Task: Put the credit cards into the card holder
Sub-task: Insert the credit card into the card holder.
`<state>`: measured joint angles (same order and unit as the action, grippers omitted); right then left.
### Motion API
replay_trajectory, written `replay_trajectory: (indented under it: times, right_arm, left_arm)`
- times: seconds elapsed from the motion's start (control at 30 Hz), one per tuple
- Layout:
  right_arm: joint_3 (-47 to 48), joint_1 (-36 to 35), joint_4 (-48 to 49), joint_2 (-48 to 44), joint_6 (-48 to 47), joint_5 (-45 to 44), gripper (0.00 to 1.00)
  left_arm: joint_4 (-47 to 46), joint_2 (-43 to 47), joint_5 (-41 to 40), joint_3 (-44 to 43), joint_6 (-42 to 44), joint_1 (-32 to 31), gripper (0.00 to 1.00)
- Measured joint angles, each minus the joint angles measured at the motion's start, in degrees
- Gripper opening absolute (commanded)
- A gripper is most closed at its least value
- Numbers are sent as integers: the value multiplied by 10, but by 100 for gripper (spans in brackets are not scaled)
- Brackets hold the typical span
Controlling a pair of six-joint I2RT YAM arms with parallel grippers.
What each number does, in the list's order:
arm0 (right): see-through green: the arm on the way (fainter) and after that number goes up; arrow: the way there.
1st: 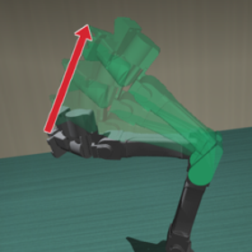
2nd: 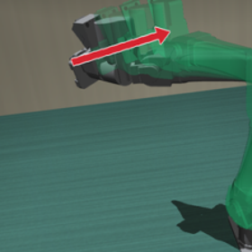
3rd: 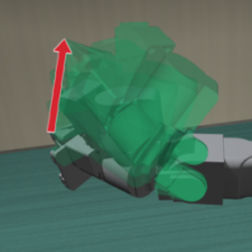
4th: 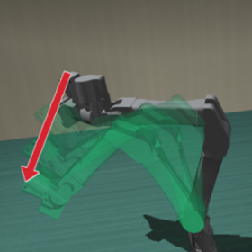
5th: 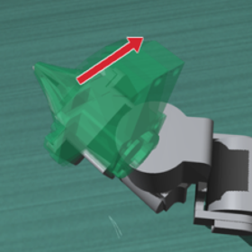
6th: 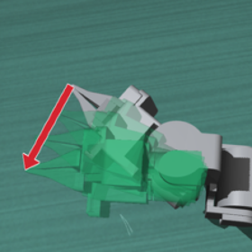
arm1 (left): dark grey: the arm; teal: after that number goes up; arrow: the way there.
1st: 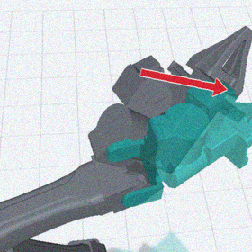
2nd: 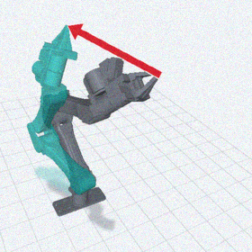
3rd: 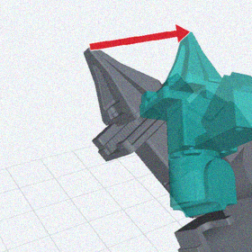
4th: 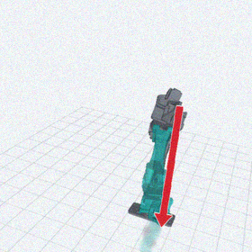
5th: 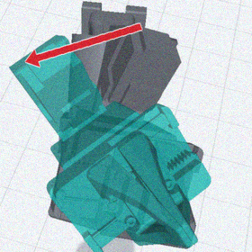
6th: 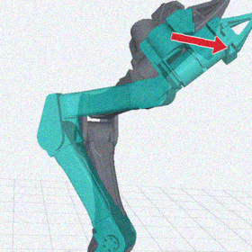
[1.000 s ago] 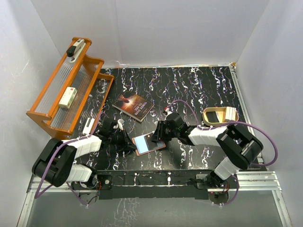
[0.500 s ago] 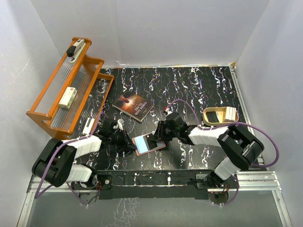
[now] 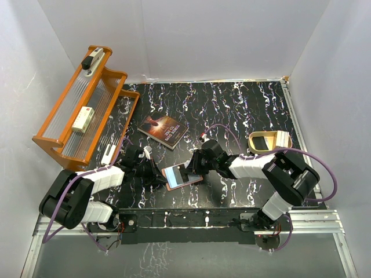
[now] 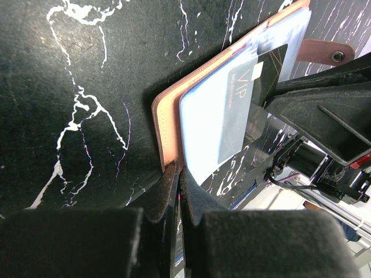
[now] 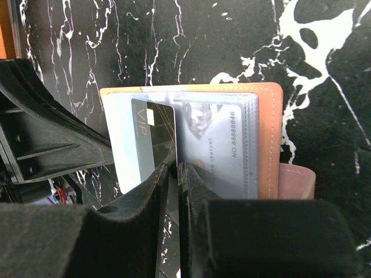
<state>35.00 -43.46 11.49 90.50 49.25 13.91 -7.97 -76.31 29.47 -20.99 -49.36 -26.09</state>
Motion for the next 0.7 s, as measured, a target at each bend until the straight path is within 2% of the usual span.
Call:
replay_trajectory:
  times: [0.47,0.7]
  right_arm:
    - [21,-43,-12,19,-16,-10,14]
    - [43,-58,-28,29,-34,-21,13]
  left_arm:
    - [0,0,-1,0,1,0,0]
    - [38,6,-18,-16,17,-3,0]
